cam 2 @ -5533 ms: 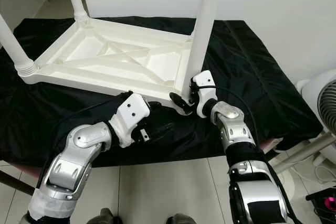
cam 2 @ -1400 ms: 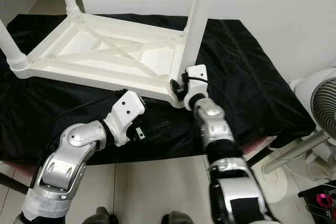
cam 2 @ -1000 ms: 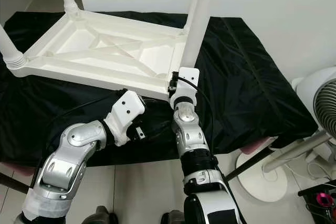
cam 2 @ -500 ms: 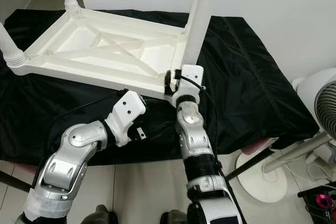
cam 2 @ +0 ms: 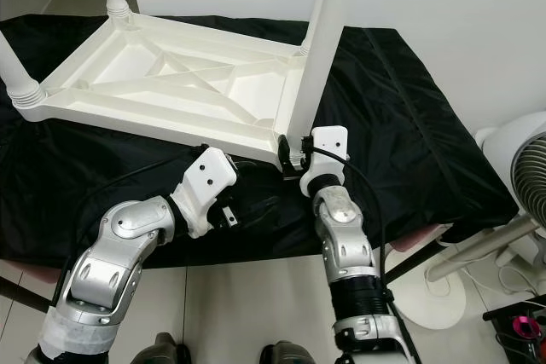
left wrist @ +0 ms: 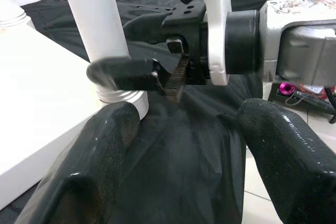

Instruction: Building children table

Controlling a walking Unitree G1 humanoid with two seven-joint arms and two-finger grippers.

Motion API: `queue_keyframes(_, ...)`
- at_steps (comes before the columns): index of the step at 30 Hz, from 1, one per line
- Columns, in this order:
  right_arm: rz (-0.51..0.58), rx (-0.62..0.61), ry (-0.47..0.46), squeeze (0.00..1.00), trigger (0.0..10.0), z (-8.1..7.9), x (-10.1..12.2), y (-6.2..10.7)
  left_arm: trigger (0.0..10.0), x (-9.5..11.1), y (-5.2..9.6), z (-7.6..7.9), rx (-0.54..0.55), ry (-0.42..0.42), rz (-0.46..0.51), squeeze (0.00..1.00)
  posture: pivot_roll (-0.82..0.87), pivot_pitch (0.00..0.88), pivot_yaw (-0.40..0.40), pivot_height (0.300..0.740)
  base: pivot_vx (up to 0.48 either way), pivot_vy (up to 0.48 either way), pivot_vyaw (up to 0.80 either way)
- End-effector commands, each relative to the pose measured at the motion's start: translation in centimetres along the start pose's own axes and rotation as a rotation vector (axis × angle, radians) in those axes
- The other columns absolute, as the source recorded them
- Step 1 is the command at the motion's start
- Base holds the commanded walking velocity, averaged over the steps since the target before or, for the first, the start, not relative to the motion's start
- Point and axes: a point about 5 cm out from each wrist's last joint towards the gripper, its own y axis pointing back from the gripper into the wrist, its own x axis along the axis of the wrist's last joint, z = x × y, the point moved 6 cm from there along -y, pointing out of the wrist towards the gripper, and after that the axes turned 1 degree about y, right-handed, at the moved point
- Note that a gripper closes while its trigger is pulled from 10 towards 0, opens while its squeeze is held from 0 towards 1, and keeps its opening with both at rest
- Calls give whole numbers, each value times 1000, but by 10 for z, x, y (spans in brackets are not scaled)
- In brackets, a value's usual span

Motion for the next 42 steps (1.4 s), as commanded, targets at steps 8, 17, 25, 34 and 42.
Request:
queue_keyframes(8,-70,190,131,0,10000,9,-8,-21,10000,0,-5,-3,49,-36,-8,0,-45,17,-39,740,0,0,0)
queue_keyframes(17,-139,304,156,0,10000,-1,-17,-31,10000,-6,-6,4,25,-49,-33,0,-26,12,-42,740,0,0,0)
queue_keyframes(25,-176,330,174,0,0,4,-26,-32,10000,-7,-4,4,39,-46,-40,0,-11,13,-48,740,0,0,0)
queue_keyframes(34,-178,307,143,0,10000,10,-29,-29,10000,-7,-5,4,39,-46,-38,0,-25,23,-49,740,0,0,0)
queue_keyframes(42,-190,74,19,0,10000,11,-34,-32,10000,-8,-6,4,38,-44,-39,0,-39,30,-46,740,0,0,0)
